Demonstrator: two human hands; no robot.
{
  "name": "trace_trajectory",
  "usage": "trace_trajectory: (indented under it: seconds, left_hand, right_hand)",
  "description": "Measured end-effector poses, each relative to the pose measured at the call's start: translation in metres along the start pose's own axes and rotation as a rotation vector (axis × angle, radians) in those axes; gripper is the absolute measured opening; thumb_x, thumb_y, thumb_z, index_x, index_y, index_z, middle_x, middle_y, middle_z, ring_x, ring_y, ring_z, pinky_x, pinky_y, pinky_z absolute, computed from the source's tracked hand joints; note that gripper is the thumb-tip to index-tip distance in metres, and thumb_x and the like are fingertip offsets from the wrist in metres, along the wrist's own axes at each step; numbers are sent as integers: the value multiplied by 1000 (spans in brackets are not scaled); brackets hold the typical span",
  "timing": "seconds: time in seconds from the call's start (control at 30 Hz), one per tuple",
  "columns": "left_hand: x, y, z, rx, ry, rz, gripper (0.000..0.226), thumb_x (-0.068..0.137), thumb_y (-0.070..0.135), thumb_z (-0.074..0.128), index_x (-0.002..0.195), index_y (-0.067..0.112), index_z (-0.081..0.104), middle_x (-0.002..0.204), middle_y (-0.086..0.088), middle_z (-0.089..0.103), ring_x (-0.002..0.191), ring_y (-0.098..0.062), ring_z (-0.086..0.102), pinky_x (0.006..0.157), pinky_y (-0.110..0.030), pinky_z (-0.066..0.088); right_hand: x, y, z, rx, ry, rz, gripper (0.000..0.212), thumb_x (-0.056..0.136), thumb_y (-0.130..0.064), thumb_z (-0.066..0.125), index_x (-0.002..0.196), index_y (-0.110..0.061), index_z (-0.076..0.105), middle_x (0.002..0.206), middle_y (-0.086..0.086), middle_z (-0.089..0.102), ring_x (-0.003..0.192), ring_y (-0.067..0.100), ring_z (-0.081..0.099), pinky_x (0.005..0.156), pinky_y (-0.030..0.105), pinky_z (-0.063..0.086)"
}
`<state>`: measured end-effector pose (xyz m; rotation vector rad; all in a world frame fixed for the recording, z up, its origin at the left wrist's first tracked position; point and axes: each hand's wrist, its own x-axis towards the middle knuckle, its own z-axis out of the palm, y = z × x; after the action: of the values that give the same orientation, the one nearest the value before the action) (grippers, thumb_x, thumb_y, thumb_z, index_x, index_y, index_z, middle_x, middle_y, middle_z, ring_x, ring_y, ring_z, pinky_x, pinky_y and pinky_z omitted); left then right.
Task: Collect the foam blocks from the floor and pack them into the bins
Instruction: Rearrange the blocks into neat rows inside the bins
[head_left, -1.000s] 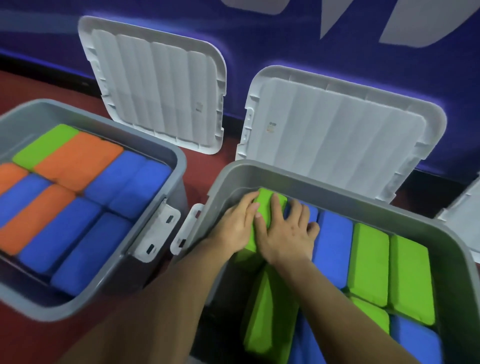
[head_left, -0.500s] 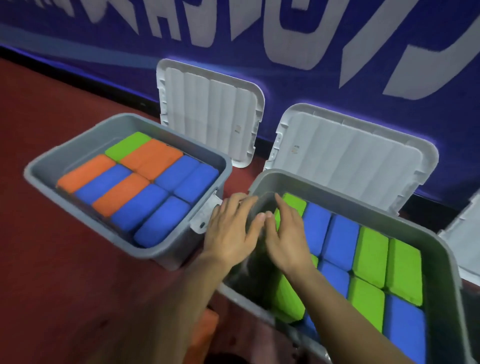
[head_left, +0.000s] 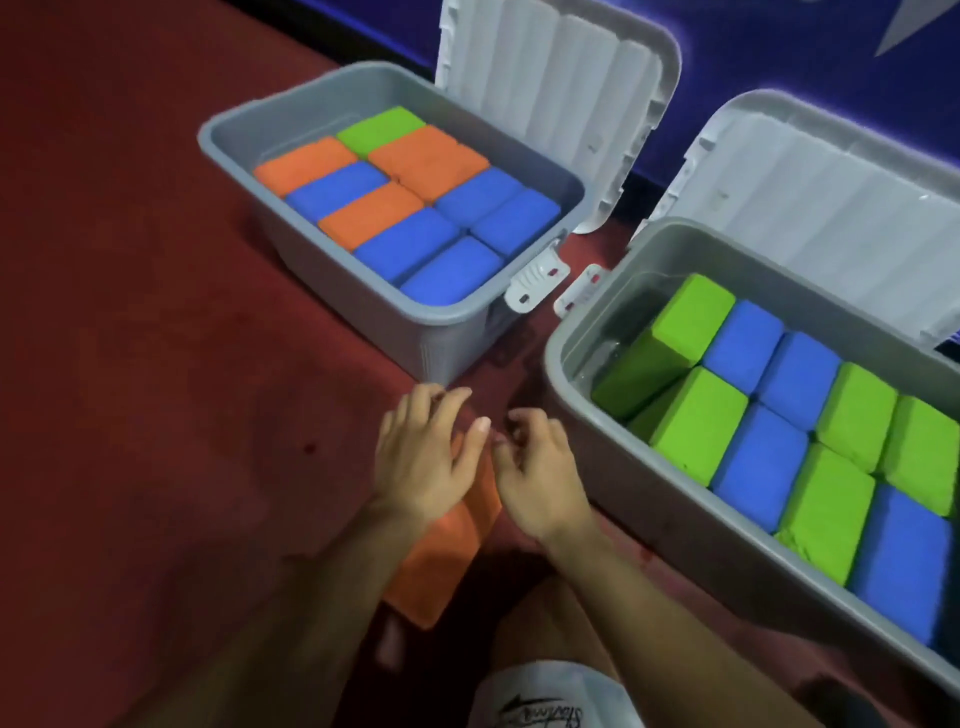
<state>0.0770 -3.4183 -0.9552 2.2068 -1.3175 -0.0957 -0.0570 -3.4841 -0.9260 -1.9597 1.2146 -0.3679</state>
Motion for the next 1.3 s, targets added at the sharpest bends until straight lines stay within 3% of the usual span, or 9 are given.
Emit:
trace_trajectory:
  seconds: [0.17, 0.23, 0.33, 0.43, 0.57, 0.73, 0.9, 1.1, 1.3]
  left_hand:
    - [-37, -33, 38, 86, -170, -254, 63, 91, 61, 35, 141, 29, 55, 130, -9, 59, 115, -34, 57, 96, -49, 44]
    - [-46, -42, 52, 132, -280, -363, 68, 91, 66, 27, 151, 36, 42, 145, -13, 51, 128, -35, 50, 106, -50, 37]
    - [-50, -53, 69, 92, -415, -492, 66, 97, 66, 29, 158, 42, 20, 163, -18, 27, 149, -35, 25, 119, -53, 15]
    - [-49, -54, 81, 26, -448, -568, 66, 98, 67, 27, 159, 44, 16, 165, -17, 21, 152, -34, 19, 120, -56, 9]
    - [-52, -51, 82, 102, -344, -536, 72, 92, 74, 19, 151, 40, 40, 136, -13, 53, 123, -38, 49, 107, -51, 37]
    - [-57, -43, 61, 31, -243, -427, 48, 101, 59, 44, 140, 34, 58, 138, -3, 60, 110, -35, 58, 98, -50, 40]
    - [-30, -6, -4, -73, -39, -385, 64, 94, 67, 25, 152, 40, 37, 131, -7, 52, 124, -30, 48, 115, -54, 28]
    - [3, 36, -56, -63, 54, -187, 67, 93, 70, 23, 152, 41, 37, 127, -6, 50, 121, -29, 48, 112, -56, 28]
    - [50, 109, -105, -194, 158, 35, 76, 92, 78, 10, 153, 39, 35, 126, -9, 48, 125, -31, 44, 115, -52, 23]
  right_hand:
    - [0, 32, 43, -208, -280, 300, 67, 99, -37, 53, 158, -19, 26, 163, 16, 20, 150, 37, 25, 122, 42, 23]
    - [4, 45, 55, -168, -346, 388, 78, 101, -42, 51, 163, -25, 8, 171, 5, -3, 157, 30, 6, 124, 38, 13]
    - [11, 58, 70, -53, -393, 447, 80, 102, -44, 53, 163, -29, 5, 170, -7, -8, 156, 16, -10, 123, 31, 10]
    - [16, 63, 77, 73, -336, 529, 91, 95, -42, 65, 163, -33, 4, 171, 2, -5, 157, 19, 4, 120, 30, 18]
    - [18, 51, 68, 98, -267, 570, 90, 93, -44, 66, 163, -30, 12, 166, 16, -2, 149, 34, 30, 114, 32, 33]
    - [3, 24, 53, 59, -65, 495, 65, 85, -72, 59, 134, -31, 53, 131, 9, 30, 121, 36, 56, 109, 34, 41]
    - [-12, -11, 19, 118, 89, 354, 44, 89, -73, 43, 100, -30, 48, 105, 1, 59, 102, 28, 62, 93, 37, 46]
    - [-27, -48, -44, 129, 183, 214, 53, 98, -63, 42, 140, -32, 49, 132, 5, 55, 124, 24, 56, 107, 36, 40]
    - [-25, -78, -127, 323, 321, 76, 58, 96, -71, 41, 121, -26, 68, 114, -2, 66, 100, 4, 58, 102, 33, 46]
